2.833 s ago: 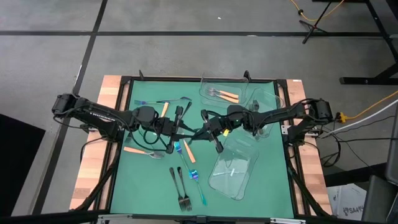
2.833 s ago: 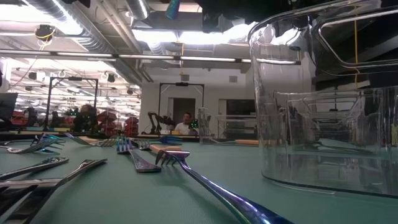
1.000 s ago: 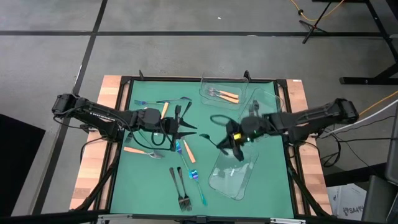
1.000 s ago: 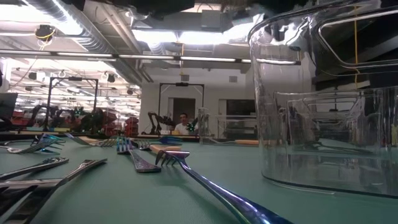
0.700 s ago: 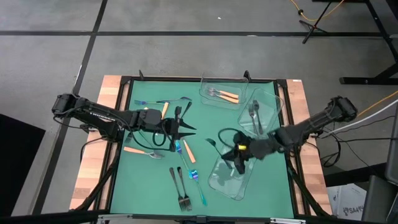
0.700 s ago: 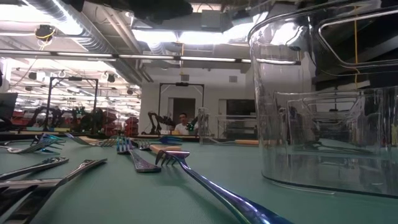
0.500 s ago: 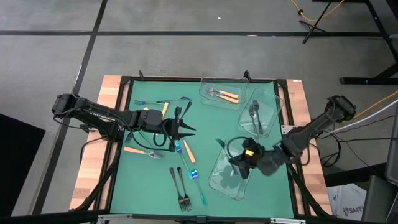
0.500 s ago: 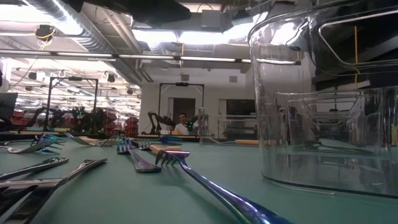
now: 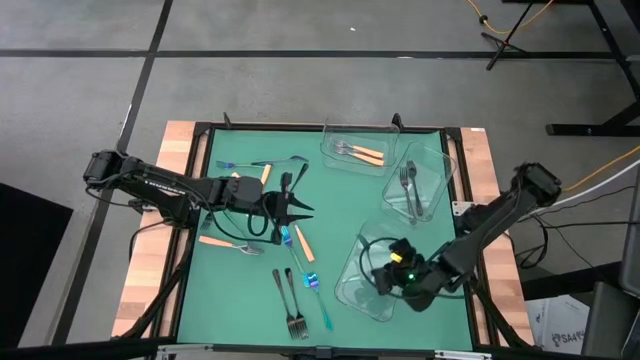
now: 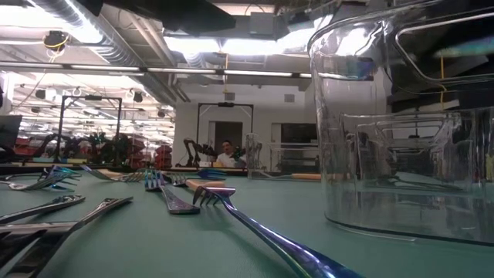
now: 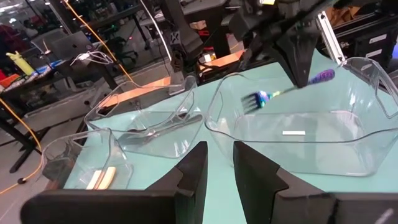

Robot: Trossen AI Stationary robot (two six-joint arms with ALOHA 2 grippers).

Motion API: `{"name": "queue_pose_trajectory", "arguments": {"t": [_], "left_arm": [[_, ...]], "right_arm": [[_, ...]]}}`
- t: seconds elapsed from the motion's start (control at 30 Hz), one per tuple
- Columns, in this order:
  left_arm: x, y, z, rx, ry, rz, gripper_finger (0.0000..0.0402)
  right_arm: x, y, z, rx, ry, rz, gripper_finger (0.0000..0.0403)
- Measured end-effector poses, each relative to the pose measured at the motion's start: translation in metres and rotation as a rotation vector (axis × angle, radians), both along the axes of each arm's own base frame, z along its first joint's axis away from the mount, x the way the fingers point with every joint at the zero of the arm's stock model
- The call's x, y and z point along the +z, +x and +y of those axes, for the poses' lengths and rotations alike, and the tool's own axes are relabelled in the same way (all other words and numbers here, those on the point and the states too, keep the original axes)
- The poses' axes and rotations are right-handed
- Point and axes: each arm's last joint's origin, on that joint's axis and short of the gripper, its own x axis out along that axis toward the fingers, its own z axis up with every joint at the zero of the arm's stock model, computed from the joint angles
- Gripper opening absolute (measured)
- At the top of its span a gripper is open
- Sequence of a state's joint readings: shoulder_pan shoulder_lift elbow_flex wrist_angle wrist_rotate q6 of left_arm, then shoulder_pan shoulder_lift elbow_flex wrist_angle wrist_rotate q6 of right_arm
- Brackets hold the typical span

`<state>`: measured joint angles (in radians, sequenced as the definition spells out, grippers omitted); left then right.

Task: Sort silverware by color (type)
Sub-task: Put the blue fork into the bottom transparent bin

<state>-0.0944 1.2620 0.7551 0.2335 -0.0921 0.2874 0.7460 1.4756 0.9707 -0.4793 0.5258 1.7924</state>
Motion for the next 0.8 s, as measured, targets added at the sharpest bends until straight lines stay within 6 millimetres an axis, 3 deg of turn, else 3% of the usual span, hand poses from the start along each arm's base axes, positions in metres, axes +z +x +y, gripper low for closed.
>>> {"name": "queue_pose_trajectory", "arguments": {"t": [0.6,0.8], "left_arm": [[0.0,0.0,0.0,0.0,0.001,0.003,0.0071],[-0.001,0.0,0.0,0.0,0.001,0.01,0.0071]], "right_arm": [[-0.033,0.014,-0.004,-0.028,0.092,0.235,0.0],[-0.035,0.018,-0.01,-0.042,0.102,0.251,0.0001]]}}
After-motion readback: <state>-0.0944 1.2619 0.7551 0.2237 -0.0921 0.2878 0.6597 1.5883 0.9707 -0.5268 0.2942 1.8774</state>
